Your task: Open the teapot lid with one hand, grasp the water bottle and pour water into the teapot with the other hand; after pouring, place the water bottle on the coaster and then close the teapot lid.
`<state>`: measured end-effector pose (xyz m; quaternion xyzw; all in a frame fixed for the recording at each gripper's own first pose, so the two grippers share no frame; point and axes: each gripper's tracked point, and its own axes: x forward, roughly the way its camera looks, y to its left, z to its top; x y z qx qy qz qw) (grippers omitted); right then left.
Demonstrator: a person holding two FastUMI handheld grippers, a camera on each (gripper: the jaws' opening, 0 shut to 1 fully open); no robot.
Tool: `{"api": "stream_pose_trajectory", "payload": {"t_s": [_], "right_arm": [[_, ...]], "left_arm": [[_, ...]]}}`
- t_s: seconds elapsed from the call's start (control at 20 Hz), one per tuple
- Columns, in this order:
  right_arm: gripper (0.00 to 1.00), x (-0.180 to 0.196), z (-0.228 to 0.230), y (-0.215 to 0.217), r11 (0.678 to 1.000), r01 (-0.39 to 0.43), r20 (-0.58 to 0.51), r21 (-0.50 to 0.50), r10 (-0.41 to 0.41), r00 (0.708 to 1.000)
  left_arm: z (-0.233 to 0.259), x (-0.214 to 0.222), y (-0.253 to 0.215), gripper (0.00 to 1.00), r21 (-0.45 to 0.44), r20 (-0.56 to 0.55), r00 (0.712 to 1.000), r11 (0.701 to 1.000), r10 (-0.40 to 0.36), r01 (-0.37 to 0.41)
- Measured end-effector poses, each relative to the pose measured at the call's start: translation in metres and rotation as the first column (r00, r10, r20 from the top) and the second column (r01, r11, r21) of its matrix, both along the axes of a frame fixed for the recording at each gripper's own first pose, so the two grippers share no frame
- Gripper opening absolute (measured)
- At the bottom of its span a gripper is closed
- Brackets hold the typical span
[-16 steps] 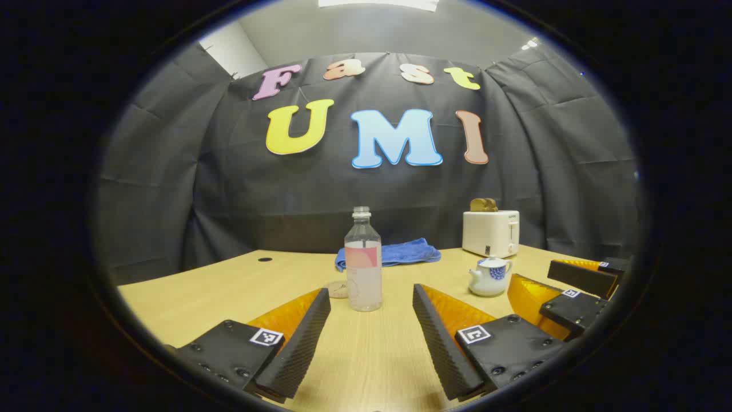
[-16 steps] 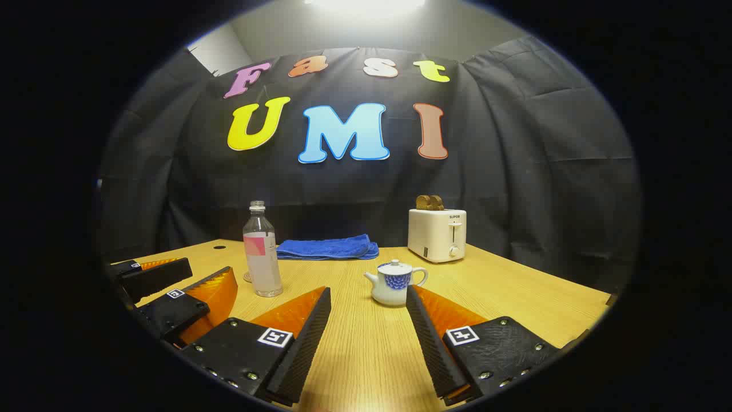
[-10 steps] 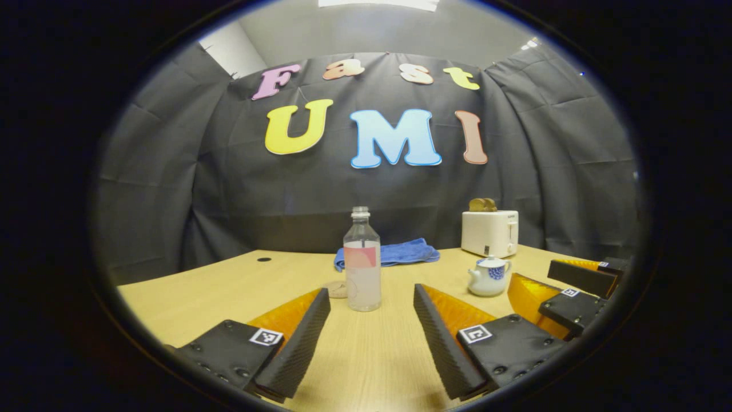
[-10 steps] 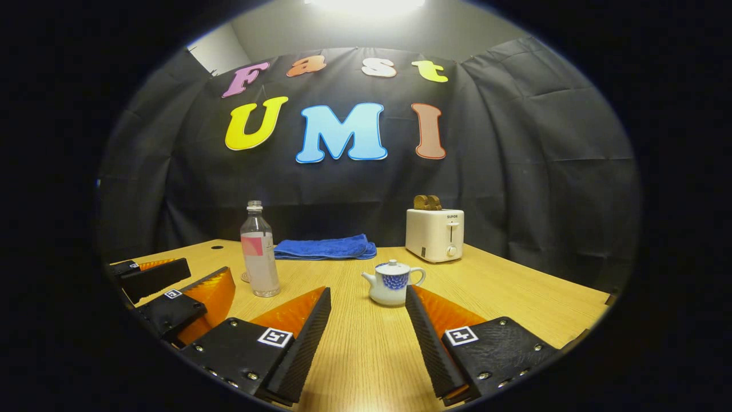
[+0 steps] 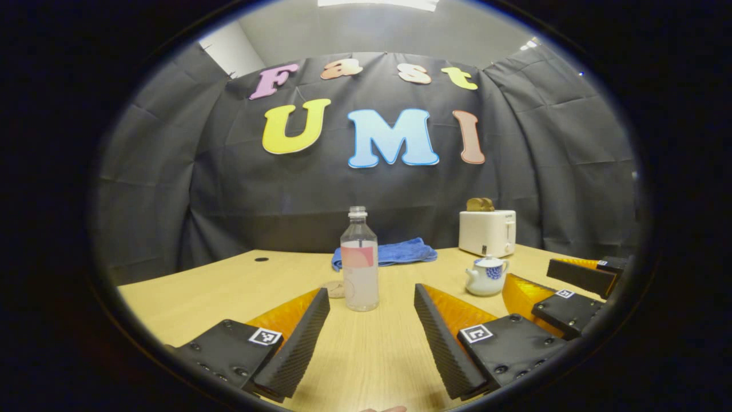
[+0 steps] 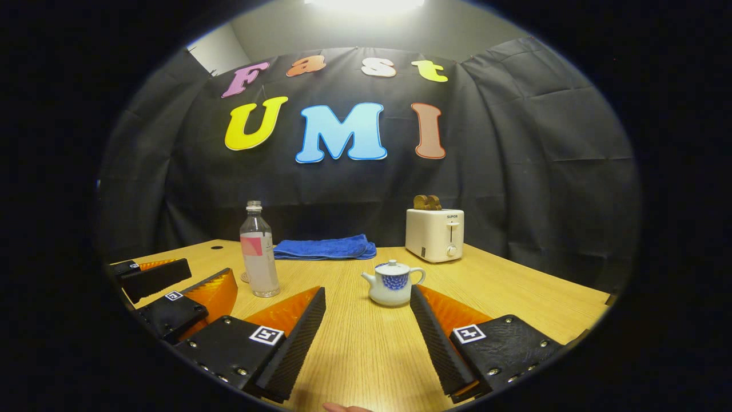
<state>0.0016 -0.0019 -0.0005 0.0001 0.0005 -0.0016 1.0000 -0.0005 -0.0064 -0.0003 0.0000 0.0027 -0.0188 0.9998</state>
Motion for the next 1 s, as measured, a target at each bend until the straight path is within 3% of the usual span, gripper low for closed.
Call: {"api": "stream_pose_trajectory", "payload": {"t_s": [0.4,0.8,1.0], "right_arm": [[0.93,0.025,0.004,-0.019,0.999,0.034,-0.014,0.022,-0.034,0.999],[0.93,0.087,0.005,-0.037,0.998,0.055,-0.056,0.04,-0.053,0.997],[0.93,0.123,0.011,-0.047,0.995,0.083,-0.045,-0.049,-0.085,0.995]], "left_arm": [[-0.005,0.018,-0.001,1.0,-0.01,-0.035,0.999,1.0,-0.029,0.029],[0.024,0.049,0.008,1.0,0.006,-0.01,1.0,1.0,-0.015,0.015],[0.032,0.073,0.013,1.0,0.008,-0.012,1.0,1.0,-0.013,0.013]]}}
